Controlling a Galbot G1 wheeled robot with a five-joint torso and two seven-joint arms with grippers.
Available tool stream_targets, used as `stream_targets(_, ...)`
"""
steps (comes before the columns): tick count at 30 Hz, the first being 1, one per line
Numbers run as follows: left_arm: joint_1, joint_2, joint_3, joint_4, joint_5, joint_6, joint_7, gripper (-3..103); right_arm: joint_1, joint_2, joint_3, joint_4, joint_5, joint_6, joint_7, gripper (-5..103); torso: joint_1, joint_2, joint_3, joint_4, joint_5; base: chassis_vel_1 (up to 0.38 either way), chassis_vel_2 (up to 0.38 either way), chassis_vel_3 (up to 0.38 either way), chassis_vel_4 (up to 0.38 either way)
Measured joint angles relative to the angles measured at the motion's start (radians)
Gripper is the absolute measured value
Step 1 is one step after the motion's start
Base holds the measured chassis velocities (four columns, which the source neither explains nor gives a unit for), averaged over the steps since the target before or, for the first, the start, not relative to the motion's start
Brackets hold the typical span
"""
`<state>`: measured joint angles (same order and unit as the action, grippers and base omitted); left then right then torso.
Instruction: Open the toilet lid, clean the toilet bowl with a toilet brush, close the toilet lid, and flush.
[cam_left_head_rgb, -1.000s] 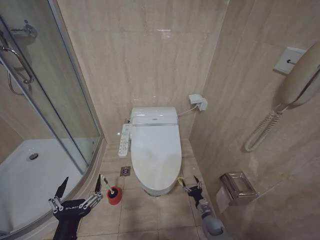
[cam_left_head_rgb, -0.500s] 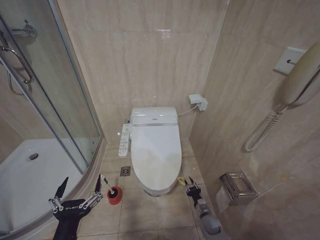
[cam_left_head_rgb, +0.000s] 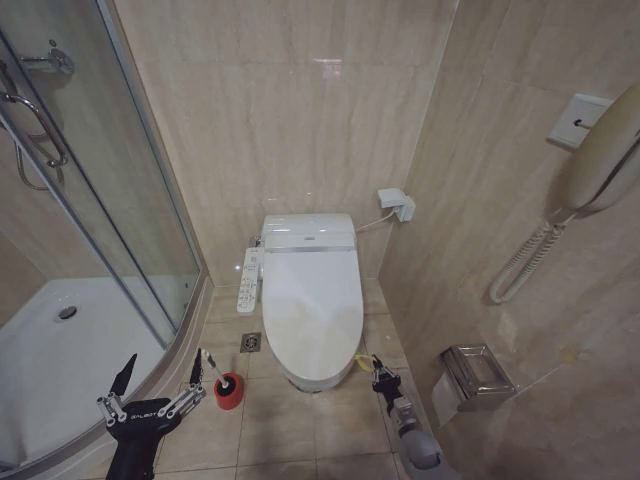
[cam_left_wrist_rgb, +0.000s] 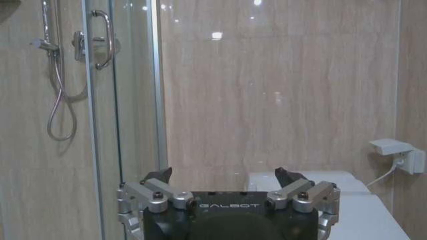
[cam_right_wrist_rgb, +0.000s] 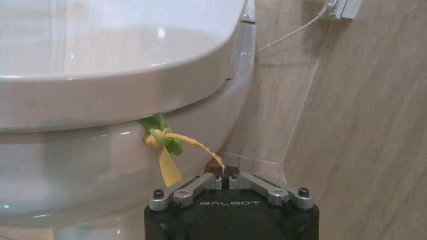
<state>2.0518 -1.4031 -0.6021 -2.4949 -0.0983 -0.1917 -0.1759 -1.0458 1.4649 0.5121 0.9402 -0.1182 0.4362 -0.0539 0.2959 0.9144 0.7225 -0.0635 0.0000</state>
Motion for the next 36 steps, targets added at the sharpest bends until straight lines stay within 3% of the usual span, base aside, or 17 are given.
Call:
stream_targets(7,0.0,0.0,0.0,0.0,0.0,0.0,0.0,100,-0.022,-0.006,-0.002,0.074,0.032,-0.002,0.001,1,0.0,0.0,0.0,0.0,0.0,0.0,0.0,0.0,0.0)
stream_targets(25,0.0,0.0,0.0,0.0,0.0,0.0,0.0,100,-0.133,-0.033,0.005,0.419,0.181,-0.092,0.011,1,0.0,0.0,0.0,0.0,0.0002,0.0,0.0,0.0,0.0)
stream_targets(36,0.0,0.0,0.0,0.0,0.0,0.0,0.0,100,-0.178,-0.038,0.019,0.589,0.224,-0.139,0.031,1,0.0,0.0,0.0,-0.0001,-0.0001,0.0,0.0,0.0,0.0)
